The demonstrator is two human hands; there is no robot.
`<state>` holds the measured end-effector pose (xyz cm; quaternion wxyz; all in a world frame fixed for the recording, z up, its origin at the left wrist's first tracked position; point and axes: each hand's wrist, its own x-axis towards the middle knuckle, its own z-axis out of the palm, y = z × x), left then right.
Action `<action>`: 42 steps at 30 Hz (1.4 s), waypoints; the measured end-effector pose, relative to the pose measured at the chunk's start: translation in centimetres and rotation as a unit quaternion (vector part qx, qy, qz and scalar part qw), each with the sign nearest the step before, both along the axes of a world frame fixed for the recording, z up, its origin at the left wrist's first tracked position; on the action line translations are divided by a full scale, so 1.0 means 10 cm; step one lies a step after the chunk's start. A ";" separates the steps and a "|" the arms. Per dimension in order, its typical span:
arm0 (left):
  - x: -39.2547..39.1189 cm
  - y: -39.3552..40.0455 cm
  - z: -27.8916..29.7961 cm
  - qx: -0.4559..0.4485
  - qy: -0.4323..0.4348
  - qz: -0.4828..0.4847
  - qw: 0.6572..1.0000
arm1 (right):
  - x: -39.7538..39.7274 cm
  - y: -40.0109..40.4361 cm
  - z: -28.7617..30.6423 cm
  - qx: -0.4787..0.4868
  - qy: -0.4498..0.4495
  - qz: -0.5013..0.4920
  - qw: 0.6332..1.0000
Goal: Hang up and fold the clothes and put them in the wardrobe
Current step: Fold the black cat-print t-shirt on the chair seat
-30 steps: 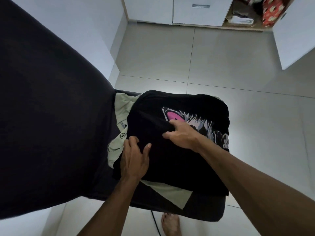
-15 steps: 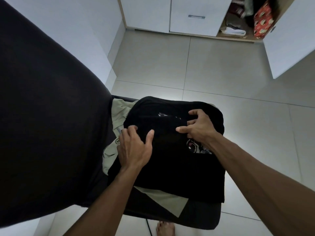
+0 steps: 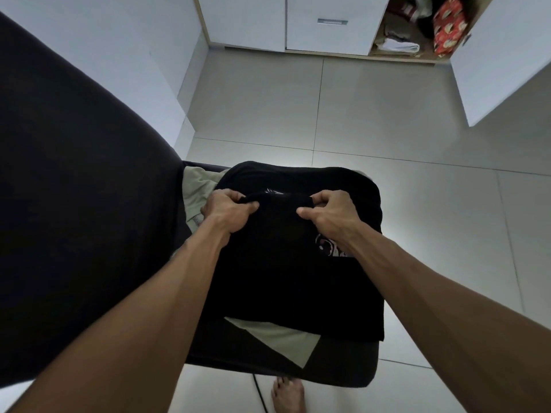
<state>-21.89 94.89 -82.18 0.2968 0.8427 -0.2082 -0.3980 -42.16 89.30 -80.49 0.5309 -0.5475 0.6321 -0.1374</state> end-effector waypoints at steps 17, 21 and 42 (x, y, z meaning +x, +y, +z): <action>0.07 1.41 0.45 0.100 -0.130 -0.291 0.943 | -0.70 1.10 0.25 -0.200 0.072 0.458 0.863; -0.10 1.49 0.27 0.102 -0.178 -0.218 0.954 | -0.79 1.18 0.10 -0.166 0.087 0.285 0.940; -0.31 0.93 0.03 -0.037 -0.363 -0.302 0.881 | -0.30 0.95 -0.05 -0.191 0.213 0.187 0.940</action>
